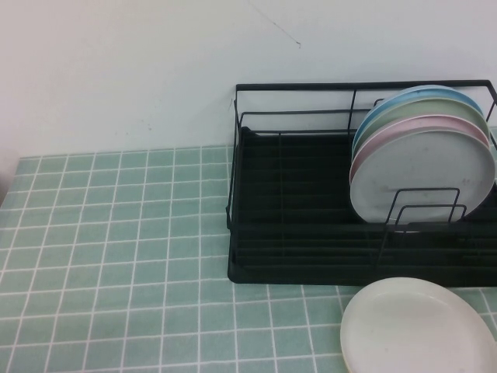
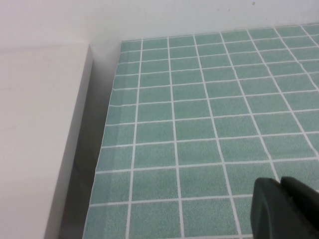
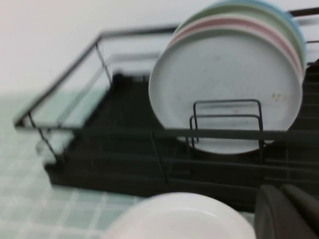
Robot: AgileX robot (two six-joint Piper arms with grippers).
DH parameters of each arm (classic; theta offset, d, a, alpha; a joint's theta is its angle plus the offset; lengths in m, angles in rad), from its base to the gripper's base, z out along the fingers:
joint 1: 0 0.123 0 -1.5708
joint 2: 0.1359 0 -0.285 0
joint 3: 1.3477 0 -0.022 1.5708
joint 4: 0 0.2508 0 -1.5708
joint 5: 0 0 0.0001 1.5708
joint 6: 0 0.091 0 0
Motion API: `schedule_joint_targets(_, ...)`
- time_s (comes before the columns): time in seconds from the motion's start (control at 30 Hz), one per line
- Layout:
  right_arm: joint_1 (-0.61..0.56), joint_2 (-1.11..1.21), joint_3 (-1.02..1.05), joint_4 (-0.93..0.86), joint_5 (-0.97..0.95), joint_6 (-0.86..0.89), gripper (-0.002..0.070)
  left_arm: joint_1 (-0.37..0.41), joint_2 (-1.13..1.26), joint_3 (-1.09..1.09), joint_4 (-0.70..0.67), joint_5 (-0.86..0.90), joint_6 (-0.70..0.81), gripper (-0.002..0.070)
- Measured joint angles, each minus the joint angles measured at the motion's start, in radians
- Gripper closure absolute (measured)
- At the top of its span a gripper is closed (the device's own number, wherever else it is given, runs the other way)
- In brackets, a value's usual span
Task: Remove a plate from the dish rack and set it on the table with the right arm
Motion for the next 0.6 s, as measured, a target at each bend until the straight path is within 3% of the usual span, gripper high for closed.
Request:
schedule_joint_targets(0.33,0.000,0.516,-0.363,-0.011,0.105,-0.510,0.0672,0.000,0.000,0.000,0.000,0.000,0.000,0.0678)
schedule_joint_targets(0.5,0.000,0.723,-0.531,-0.015,0.107,-0.649,0.0590,0.000,0.000,0.000,0.000,0.000,0.000,0.0678)
schedule_joint_targets(0.6,0.009,0.842,-0.623,-0.019,0.107,-0.716,0.0505,0.000,0.000,0.000,0.000,0.000,0.000,0.0678)
